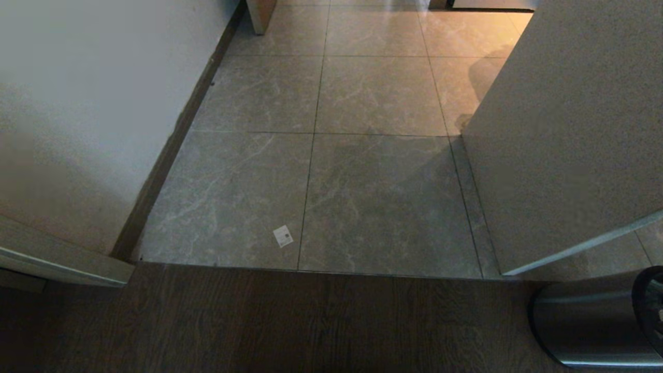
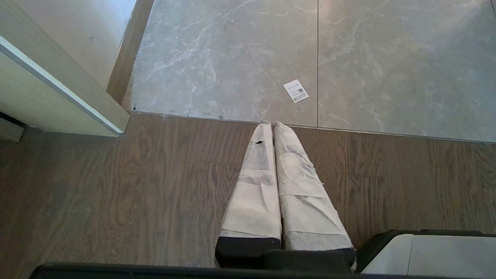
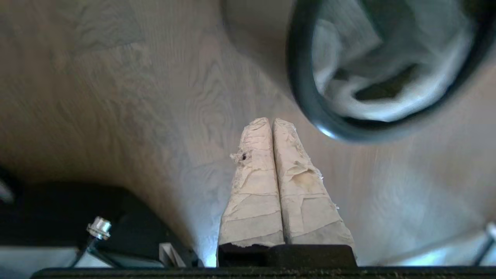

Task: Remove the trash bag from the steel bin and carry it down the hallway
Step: Place the outer trash can on the ground

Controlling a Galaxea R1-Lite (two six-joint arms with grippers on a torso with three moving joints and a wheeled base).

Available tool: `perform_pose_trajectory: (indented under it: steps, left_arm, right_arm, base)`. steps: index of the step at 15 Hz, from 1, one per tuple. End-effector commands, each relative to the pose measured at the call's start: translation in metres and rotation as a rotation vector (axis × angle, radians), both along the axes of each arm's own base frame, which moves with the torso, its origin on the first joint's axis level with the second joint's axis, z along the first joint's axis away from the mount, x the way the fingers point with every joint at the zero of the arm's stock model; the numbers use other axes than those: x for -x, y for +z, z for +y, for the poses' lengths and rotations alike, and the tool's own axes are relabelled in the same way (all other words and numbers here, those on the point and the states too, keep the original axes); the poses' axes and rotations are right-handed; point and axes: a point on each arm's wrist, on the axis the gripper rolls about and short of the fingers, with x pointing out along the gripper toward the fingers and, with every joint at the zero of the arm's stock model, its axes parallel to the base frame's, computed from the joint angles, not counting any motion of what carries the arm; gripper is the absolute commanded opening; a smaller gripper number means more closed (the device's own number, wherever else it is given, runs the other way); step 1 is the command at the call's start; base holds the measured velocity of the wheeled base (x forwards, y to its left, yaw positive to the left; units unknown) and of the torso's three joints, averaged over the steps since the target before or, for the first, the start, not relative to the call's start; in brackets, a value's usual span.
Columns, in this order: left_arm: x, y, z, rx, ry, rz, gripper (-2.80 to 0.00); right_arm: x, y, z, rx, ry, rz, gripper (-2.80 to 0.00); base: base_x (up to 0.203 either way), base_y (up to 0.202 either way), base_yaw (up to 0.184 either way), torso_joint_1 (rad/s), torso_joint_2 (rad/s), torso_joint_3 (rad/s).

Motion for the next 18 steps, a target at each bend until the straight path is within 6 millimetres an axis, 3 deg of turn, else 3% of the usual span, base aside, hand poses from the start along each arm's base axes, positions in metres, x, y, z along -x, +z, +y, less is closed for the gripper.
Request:
perform_pose_trajectory:
  steps: [1, 8, 12, 14, 15, 18]
  left_arm:
    - [0.0, 0.0, 0.0, 0.001, 0.0, 0.0, -2.8]
    - [0.0, 0.0, 0.0, 0.0, 0.0, 0.0, -2.8]
    - [0.0, 0.0, 0.0, 0.0, 0.0, 0.0, -2.8]
    - [0.0, 0.0, 0.0, 0.0, 0.0, 0.0, -2.8]
    - [0.0, 0.0, 0.0, 0.0, 0.0, 0.0, -2.8]
    - [0.0, 0.0, 0.0, 0.0, 0.0, -0.002, -2.8]
  right_arm:
    - [-0.002, -0.017, -0.015, -0.075, 0.025, 0.026, -2.8]
    - [-0.009, -0.048, -0.036, -0.204, 0.073, 0.012, -2.8]
    - [-0.022, -0.068, -0.057, -0.248, 0.116, -0.067, -2.8]
    - [-0.03, -0.068, -0.072, -0.256, 0.139, -0.129, -2.8]
    - [-0.029, -0.066, -0.076, -0.26, 0.156, -0.155, 0.0]
    - [-0.021, -0.063, -0.074, -0.226, 0.223, -0.163, 0.0]
  base:
    - [0.0, 0.0, 0.0, 0.0, 0.0, 0.0]
    - [0.0, 0.0, 0.0, 0.0, 0.0, 0.0]
    - [0.0, 0.0, 0.0, 0.0, 0.0, 0.0]
    - [0.0, 0.0, 0.0, 0.0, 0.0, 0.0]
    - [0.0, 0.0, 0.0, 0.0, 0.0, 0.0]
    - [0.0, 0.0, 0.0, 0.0, 0.0, 0.0]
